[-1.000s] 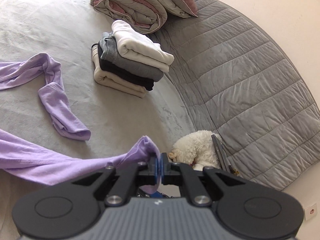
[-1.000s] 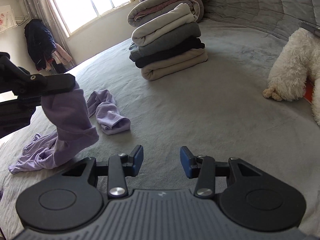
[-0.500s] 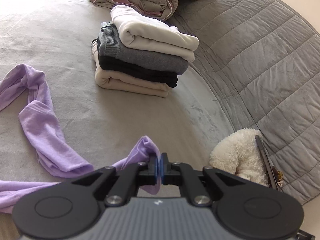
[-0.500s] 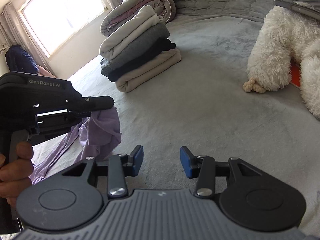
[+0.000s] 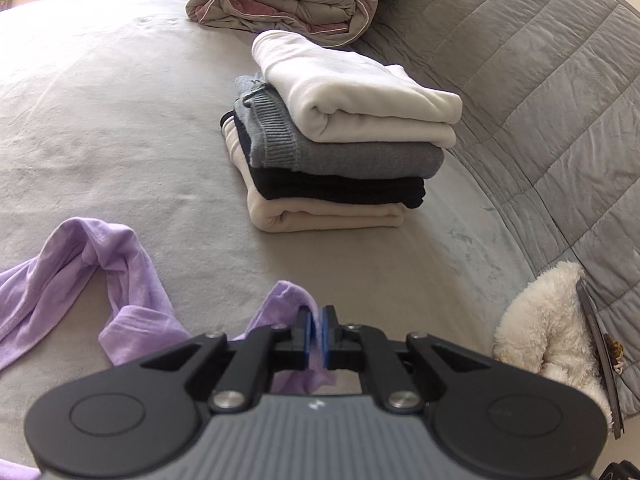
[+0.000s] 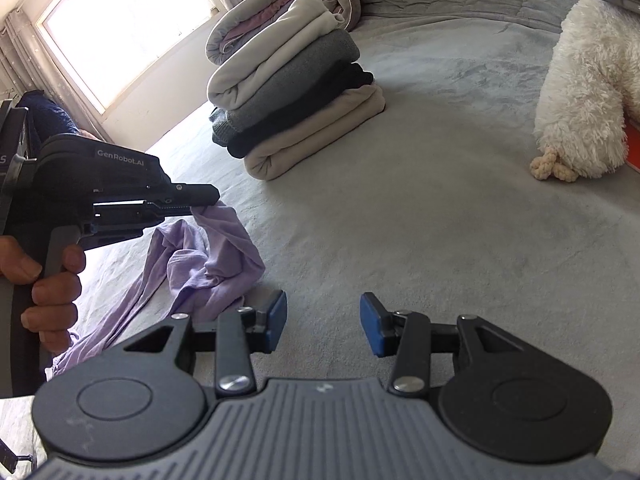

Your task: Fold clothes

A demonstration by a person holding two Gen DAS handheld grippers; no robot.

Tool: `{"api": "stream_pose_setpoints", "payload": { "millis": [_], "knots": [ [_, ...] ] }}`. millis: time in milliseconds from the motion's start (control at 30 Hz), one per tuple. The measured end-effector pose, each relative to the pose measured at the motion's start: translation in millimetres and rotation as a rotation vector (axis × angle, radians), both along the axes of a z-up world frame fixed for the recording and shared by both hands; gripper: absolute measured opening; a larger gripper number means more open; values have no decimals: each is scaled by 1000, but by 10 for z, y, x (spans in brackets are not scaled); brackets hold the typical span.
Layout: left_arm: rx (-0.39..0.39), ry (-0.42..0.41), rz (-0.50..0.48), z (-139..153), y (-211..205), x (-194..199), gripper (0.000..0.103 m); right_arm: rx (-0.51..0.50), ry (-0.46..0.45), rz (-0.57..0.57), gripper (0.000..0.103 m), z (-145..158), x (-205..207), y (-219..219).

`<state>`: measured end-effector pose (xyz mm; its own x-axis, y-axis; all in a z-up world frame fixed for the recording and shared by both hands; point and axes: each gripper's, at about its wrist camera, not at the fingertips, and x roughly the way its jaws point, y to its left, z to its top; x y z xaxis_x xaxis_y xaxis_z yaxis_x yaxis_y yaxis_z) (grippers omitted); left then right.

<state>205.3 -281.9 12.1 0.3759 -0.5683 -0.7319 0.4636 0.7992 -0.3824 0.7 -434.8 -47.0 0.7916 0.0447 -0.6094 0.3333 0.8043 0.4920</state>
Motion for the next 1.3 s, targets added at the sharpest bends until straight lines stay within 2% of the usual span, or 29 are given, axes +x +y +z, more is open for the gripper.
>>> {"api": "stream_pose_setpoints", "payload": {
  "millis": [100,167,233,500,733,833,900,933,1000,1167,1300],
  "knots": [
    [-35,25,17,-50,155,21,18,11,10,12,45,-11,90,40],
    [-68,33,29,-52,306,-9,32,17,11,23,45,-21,155,69],
    [-93,27,34,-37,476,-63,32,21,6,31,45,-33,208,93],
    [-138,22,107,-90,1361,-267,36,183,-67,64,44,-202,481,104],
    [-130,8,126,-155,1994,-459,45,275,-125,32,32,-348,598,66],
    [-136,-16,153,-169,2308,-632,52,272,-143,37,23,-382,625,91],
    [-151,-16,202,-218,2555,-745,56,259,-149,48,13,-395,636,123],
    [-158,-16,227,-244,2680,-801,56,259,-152,48,3,-387,622,136],
    [-164,-6,279,-312,2893,-880,56,258,-157,48,3,-371,593,163],
    [-184,27,408,-499,3375,-1041,56,203,-218,37,3,-106,373,198],
    [-186,22,466,-608,3526,-1117,56,151,-257,26,3,96,202,219]
  ]
}}
